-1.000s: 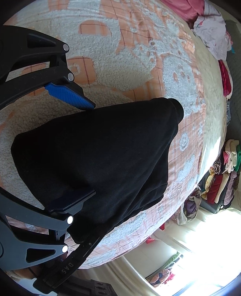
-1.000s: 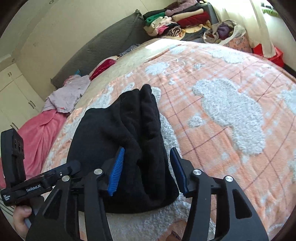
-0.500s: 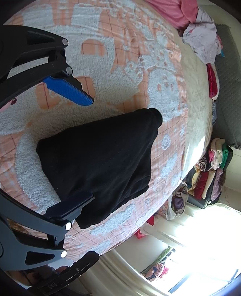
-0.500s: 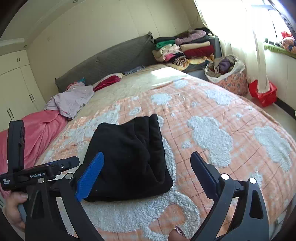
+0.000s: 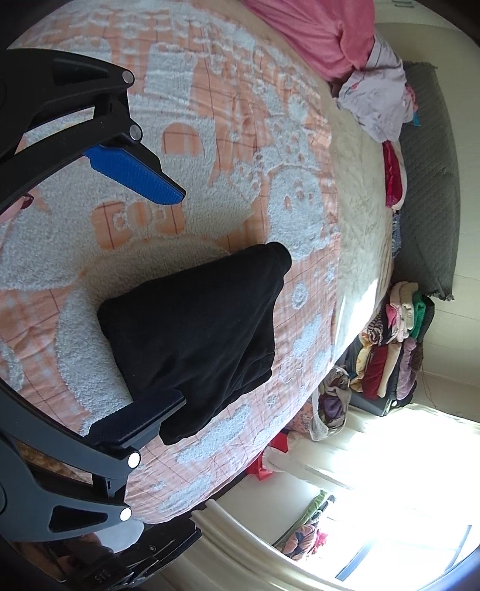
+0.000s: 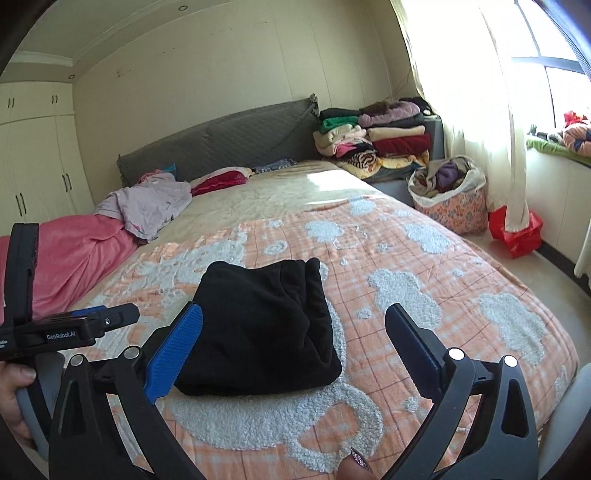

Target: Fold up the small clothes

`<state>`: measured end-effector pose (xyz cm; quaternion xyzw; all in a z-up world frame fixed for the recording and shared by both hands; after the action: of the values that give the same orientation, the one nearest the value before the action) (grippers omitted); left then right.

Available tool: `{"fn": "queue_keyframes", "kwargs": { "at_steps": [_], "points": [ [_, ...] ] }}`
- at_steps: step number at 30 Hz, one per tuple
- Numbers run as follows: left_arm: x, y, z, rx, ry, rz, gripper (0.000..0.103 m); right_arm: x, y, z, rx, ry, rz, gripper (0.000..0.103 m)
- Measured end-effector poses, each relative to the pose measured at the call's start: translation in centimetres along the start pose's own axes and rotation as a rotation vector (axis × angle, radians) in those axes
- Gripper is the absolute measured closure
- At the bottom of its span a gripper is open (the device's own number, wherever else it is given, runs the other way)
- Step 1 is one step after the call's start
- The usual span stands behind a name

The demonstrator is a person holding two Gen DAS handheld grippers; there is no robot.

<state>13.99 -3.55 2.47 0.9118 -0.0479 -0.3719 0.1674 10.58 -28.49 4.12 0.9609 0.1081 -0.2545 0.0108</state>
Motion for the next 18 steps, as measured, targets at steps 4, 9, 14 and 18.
{"fn": "queue_keyframes", "kwargs": {
  "at_steps": [4,9,14,18],
  "points": [
    [-1.3,-0.3,0.8,0.02,0.021,-0.007,0.009,-0.7,-0.8,0.4,-0.009,0.004,0.0,0.004],
    [-2.2,-1.1,2.1,0.024,0.025,-0.012,0.009,-1.1,-1.7,1.2,-0.033,-0.011,0.001,0.004],
    [-2.2,-2.1,3.6,0.022,0.01,-0.031,0.009,-1.0,-2.5,2.4,-0.058,-0.041,0.0,0.004],
    [-1.8,-3.0,4.7,0.01,-0.004,-0.046,0.009,-0.8,-3.3,3.6,-0.09,-0.077,0.006,0.004]
  ]
}}
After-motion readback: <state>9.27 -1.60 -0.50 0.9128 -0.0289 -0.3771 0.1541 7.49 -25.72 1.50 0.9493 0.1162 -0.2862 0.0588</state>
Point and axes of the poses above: each gripper's, at about its wrist camera, not at the fingertips, and x roughly the way its jaws point, y to its right, z to its underside, the point moved 3 cm from there along x, roughly the way its jaws point, and after that the axes turned 12 degrees about -x, right-handed, at the moved point
